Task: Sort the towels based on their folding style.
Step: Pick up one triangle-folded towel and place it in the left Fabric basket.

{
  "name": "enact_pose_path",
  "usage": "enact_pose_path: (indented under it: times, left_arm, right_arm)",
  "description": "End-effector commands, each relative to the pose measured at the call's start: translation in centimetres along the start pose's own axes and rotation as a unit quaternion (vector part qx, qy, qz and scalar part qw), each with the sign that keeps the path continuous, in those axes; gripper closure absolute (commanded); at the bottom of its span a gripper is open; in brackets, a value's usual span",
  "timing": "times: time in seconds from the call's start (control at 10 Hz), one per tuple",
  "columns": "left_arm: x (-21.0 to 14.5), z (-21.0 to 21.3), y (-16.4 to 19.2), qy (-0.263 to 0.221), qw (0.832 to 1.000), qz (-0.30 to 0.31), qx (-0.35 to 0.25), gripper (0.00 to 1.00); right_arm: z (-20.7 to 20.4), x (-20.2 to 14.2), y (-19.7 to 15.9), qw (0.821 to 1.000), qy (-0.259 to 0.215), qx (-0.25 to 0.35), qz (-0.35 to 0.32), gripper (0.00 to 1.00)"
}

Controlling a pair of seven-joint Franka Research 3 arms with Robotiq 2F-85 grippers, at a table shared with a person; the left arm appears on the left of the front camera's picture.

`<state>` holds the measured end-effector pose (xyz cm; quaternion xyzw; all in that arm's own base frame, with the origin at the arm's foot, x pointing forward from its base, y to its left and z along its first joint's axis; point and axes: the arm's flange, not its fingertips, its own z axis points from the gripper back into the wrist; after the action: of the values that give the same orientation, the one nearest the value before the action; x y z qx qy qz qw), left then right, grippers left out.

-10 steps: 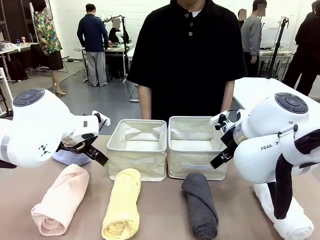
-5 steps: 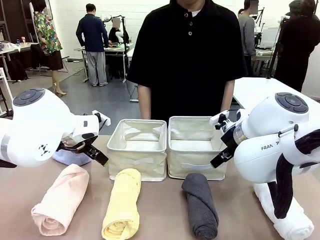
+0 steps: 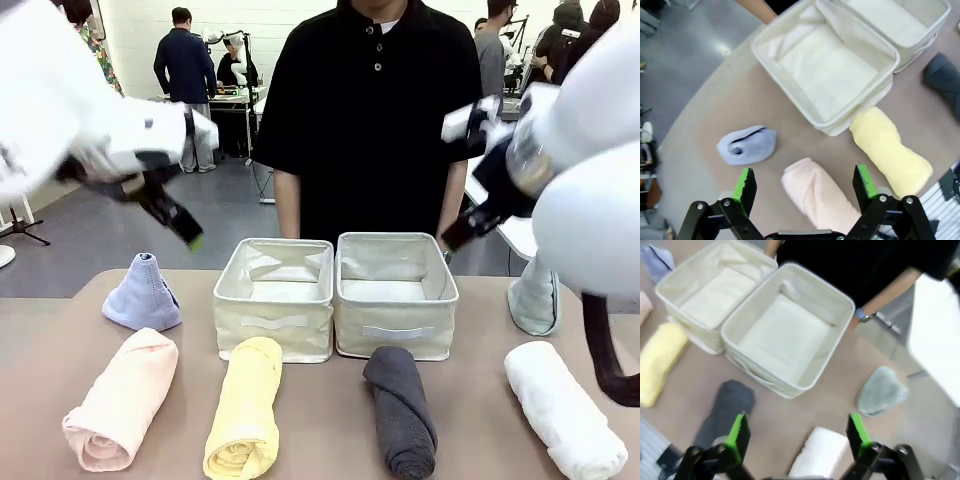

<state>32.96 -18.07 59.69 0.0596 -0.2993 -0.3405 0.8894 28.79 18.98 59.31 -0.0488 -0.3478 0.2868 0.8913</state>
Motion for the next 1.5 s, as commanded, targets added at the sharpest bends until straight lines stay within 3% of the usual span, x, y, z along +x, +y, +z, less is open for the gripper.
enact_pose_path:
  times: [0.0,0.1,0.2,0.8,0.9,1.0,1.2,1.4]
  left_arm:
    - [1.7,3.1,-0.1,0.007,0.999,0.009,0.052,0.0]
    - [1.6,4.4,-0.6,-0.002,0.998,0.012,0.065,0.0]
    - [1.0,3.4,0.1,-0.003,1.0,-0.002,0.021,0.0]
    - [1.1,3.3,0.0,0.009,1.0,0.0,0.026,0.0]
    - [0.9,3.2,1.8,0.017,1.0,-0.002,-0.026,0.0]
    - [0.5,3.2,3.8,0.017,0.994,-0.029,-0.104,0.0]
    - [-0.8,3.3,9.4,-0.005,0.951,-0.096,-0.292,0.0]
    - [-2.7,3.0,16.0,-0.058,0.899,-0.114,-0.42,0.0]
  right_arm:
    - [3.1,2.2,1.5,1.0,-0.001,-0.022,-0.004,0.0]
    - [3.9,2.1,2.1,0.999,-0.003,-0.033,0.002,0.0]
    - [3.7,1.2,0.9,1.0,-0.008,-0.008,0.001,0.0]
    - [3.9,1.3,1.0,1.0,0.001,-0.008,-0.004,0.0]
    - [4.0,1.3,-2.0,0.995,0.012,0.082,-0.055,0.0]
    - [3.7,1.1,-5.5,0.987,0.022,0.134,-0.092,0.0]
    - [2.9,-0.4,-13.7,0.951,0.026,0.274,-0.138,0.0]
    - [2.1,-3.4,-20.5,0.911,0.002,0.407,-0.064,0.0]
